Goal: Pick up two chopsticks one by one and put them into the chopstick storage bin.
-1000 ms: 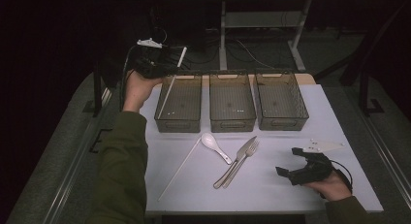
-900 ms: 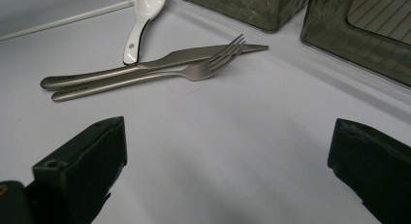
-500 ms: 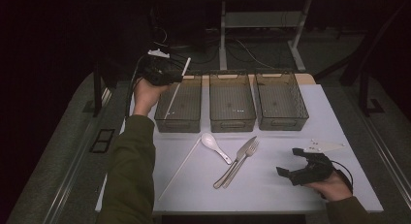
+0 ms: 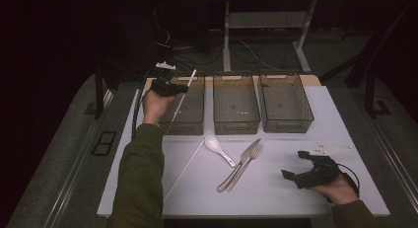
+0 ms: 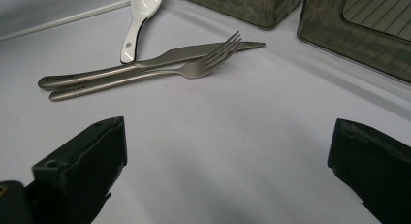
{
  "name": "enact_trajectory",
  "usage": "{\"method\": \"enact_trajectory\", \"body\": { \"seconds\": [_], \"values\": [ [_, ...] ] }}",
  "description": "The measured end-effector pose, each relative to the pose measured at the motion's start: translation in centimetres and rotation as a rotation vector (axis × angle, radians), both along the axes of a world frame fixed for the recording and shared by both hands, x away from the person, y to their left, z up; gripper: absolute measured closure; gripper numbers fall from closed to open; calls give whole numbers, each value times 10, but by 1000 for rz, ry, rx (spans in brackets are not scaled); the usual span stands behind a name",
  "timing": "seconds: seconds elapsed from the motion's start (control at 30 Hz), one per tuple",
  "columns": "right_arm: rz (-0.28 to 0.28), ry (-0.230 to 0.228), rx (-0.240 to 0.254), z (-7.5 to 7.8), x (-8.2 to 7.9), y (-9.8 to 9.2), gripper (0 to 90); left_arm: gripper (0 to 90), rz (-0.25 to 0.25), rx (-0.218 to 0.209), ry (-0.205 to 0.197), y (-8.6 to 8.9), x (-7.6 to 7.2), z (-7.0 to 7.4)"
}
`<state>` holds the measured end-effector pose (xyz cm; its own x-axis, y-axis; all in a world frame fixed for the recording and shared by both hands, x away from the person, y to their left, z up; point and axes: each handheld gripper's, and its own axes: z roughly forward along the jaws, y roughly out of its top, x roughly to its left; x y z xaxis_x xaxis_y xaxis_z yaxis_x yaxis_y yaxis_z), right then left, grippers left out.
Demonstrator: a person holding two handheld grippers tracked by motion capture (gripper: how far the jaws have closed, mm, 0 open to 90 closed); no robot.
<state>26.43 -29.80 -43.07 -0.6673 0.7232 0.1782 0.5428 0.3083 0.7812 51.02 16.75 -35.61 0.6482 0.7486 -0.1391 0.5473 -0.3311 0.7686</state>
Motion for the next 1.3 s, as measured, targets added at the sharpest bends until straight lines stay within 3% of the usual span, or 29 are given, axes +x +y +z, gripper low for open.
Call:
{"method": "enact_trajectory", "body": {
  "seconds": [0.2, 0.27, 0.6, 0.77, 0.93, 1.3],
  "values": [
    [-3, -3, 4, 0, -1, -1, 5, 834, 11, 43, 2, -10, 5, -7],
    [-4, -4, 4, 0, 0, -1, 5, 834, 33, 49, 12, -12, 6, -11],
    [-4, -2, 7, 1, 0, -2, 5, 837, 21, 66, 30, -24, 12, -24],
    [-5, -1, 7, 1, -1, -1, 5, 813, 31, 57, 20, -23, 11, -22],
    [-6, -2, 6, 1, -1, -1, 5, 777, 7, 53, 12, -22, 5, -18],
    [4, -14, 0, 0, 2, -3, 5, 614, -16, 7, 8, -18, -22, -2]
  ]
}}
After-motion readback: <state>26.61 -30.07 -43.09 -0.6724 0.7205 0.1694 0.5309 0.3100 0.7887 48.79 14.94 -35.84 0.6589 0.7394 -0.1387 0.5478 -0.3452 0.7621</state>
